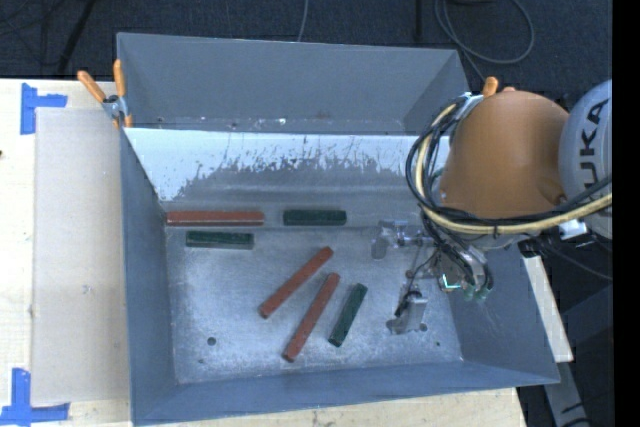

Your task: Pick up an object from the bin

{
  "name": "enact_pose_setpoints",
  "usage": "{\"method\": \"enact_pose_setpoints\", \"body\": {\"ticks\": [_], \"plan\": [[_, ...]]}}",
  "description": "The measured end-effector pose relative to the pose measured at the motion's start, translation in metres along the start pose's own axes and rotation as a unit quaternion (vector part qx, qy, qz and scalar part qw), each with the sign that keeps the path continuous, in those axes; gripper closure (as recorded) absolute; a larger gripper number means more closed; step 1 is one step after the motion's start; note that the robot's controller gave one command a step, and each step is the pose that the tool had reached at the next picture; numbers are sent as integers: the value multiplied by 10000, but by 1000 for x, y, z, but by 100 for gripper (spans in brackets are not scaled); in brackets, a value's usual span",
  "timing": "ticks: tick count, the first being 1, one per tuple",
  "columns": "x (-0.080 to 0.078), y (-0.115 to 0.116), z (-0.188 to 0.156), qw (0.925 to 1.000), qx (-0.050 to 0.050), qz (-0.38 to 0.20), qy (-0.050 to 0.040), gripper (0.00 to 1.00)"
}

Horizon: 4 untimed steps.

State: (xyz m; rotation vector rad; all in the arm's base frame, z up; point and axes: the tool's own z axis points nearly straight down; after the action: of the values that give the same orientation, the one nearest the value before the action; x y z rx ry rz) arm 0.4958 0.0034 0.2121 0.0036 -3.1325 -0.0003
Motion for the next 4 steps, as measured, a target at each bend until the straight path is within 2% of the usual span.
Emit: {"method": "enact_pose_setpoints", "body": {"ticks": [1,2,3,4], "plan": [[-2,0,-4,10000,0,0,-37,0],[-2,0,-4,10000,0,0,-37,0],[-8,28,54,9479,11,-3185,-40,0],[-14,30,56,9464,9,-3230,-48,0]]}}
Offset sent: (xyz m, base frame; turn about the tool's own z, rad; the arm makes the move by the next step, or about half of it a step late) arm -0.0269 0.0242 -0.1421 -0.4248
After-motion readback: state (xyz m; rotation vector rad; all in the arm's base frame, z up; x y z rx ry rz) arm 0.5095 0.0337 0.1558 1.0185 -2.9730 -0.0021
